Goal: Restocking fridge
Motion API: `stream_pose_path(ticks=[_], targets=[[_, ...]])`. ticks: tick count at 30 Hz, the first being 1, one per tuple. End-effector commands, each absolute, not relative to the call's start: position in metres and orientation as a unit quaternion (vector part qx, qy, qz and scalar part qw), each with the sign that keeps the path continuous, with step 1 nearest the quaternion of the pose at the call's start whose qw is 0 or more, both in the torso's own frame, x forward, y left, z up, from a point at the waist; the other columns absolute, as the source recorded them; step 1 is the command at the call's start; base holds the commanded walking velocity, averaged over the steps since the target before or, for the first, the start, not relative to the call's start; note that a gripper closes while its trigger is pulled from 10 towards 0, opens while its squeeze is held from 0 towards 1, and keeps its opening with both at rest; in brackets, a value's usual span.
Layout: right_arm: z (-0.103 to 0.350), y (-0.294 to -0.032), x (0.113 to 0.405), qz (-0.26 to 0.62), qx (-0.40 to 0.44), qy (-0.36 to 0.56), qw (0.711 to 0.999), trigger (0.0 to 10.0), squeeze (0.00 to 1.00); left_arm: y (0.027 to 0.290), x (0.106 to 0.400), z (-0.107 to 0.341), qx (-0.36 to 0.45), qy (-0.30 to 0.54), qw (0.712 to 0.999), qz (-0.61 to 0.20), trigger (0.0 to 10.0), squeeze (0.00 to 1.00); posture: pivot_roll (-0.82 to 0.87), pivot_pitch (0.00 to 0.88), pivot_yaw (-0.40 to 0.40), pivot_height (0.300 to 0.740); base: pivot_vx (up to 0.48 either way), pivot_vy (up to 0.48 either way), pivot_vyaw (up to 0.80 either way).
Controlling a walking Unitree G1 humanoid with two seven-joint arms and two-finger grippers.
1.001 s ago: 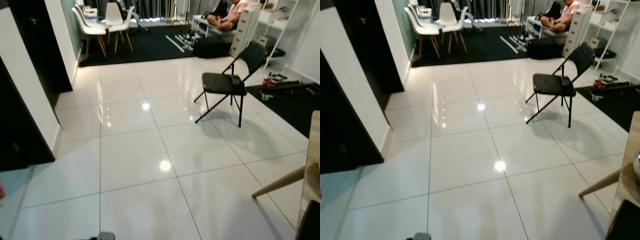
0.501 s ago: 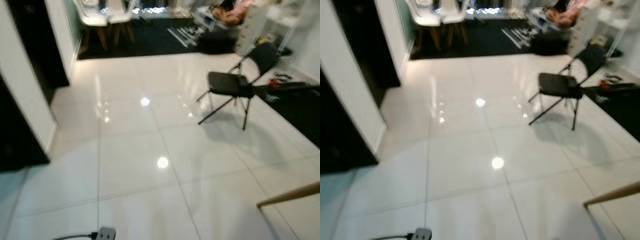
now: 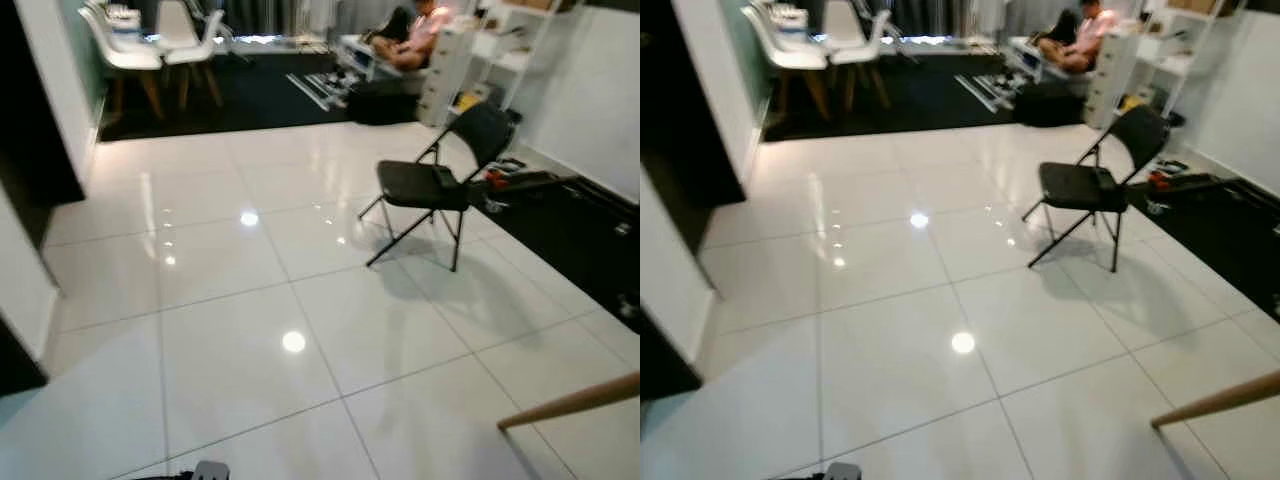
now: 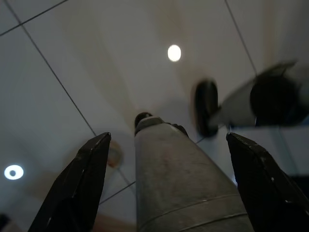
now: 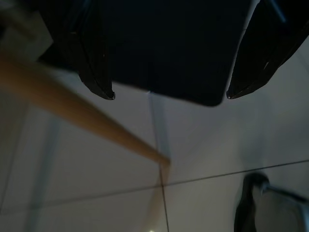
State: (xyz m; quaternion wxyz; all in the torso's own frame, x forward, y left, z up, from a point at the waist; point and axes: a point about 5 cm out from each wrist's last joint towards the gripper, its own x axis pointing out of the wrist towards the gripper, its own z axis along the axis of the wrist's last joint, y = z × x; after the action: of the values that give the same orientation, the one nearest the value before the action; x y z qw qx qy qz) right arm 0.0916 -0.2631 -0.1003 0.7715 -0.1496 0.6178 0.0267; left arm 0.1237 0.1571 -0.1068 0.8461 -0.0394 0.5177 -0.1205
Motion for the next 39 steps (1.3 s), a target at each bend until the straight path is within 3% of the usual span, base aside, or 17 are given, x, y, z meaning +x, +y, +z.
stream_pose_path(ticks=[1,28,39], targets=[[-0.0988,-0.2657,0.0944,0.023,-0.150,0.615,0.774,10.0,0.00,0.1531,0.1097,-0.1115,-0.042,0.543,0.829,-0.127,10.0,0.00,-0.05,0.017,-0.010,0.740,0.319,0.000,-0.76],[-0.1000,-0.2673,0.0884,0.016,-0.160,0.629,0.761,10.0,0.00,0.1536,0.1101,-0.1114,-0.044,0.542,0.829,-0.127,10.0,0.00,-0.05,0.018,-0.006,0.740,0.305,0.000,-0.76],[-0.1008,-0.2666,0.0861,0.014,-0.161,0.633,0.757,10.0,0.00,0.1540,0.1106,-0.1111,-0.048,0.541,0.830,-0.127,10.0,0.00,-0.05,0.017,-0.002,0.740,0.000,0.000,-0.76]])
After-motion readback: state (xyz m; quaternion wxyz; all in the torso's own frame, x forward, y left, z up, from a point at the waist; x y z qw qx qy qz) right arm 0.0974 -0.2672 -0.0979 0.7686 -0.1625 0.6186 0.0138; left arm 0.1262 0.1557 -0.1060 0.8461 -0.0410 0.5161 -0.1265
